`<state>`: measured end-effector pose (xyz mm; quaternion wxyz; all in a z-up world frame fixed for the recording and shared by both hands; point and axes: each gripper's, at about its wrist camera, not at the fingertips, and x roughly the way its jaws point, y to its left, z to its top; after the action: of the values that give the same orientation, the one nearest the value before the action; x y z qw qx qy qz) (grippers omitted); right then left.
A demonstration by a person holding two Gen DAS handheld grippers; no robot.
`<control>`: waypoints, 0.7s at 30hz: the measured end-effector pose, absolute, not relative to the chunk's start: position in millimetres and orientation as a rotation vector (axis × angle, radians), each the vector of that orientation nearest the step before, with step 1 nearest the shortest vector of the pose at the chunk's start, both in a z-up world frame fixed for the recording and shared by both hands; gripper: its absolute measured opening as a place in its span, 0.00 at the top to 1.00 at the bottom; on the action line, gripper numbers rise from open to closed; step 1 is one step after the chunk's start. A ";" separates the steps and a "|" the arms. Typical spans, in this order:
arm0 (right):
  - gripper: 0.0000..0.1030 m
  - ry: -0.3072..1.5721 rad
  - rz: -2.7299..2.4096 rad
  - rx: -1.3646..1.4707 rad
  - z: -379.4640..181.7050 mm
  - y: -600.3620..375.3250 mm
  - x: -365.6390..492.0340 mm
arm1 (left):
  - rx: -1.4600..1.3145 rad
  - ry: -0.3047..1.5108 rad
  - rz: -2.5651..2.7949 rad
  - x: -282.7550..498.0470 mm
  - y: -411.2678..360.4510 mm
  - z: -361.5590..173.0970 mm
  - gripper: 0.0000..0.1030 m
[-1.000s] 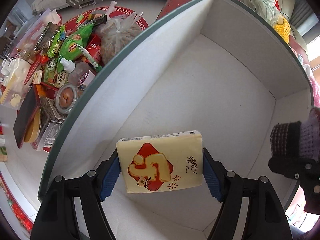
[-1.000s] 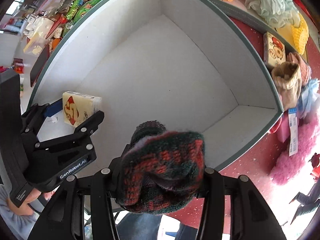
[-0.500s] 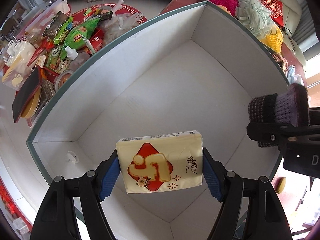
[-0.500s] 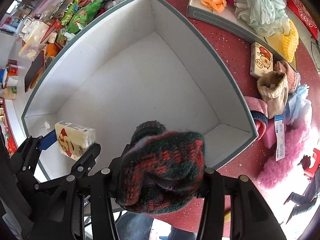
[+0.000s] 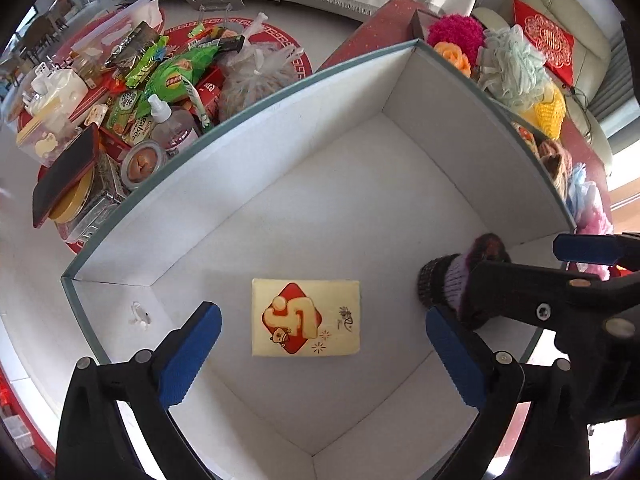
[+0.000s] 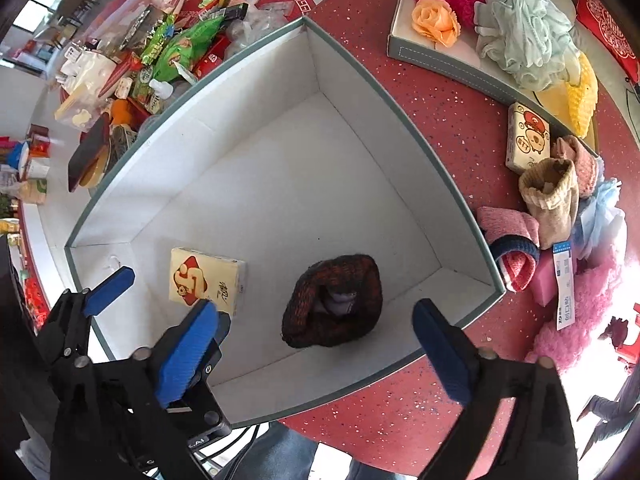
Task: Organize soft objects
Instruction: 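Open the left tool over the box while the right tool releases the hat, then move the left tool to the olive sponge while the right tool approaches the red rose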
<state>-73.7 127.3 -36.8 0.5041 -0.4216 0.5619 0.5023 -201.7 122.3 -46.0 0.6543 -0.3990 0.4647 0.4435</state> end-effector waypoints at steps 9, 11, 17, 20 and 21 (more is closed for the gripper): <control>0.00 1.331 1.261 -0.888 -12.0 114.5 -59.4 | -0.981 1.054 0.993 -206.4 120.9 -40.5 0.00; 0.00 1.328 1.264 -0.870 -6.1 110.9 -56.3 | -0.973 1.073 0.992 -205.3 115.3 -40.2 0.00; 0.00 1.343 1.254 -0.843 0.9 94.5 -48.1 | -0.952 1.130 0.948 -197.3 100.5 -38.1 0.00; 0.00 1.359 1.234 -0.802 2.2 80.3 -37.3 | -0.916 1.147 0.908 -187.2 92.8 -32.7 0.00; 0.00 1.364 1.227 -0.784 3.3 75.5 -33.1 | -0.902 1.155 0.893 -182.7 90.5 -31.1 0.00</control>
<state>-33.1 75.5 3.3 0.5425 -0.3300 0.5743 0.5167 -182.7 90.5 -31.1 0.6539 -0.3976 0.5093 0.3937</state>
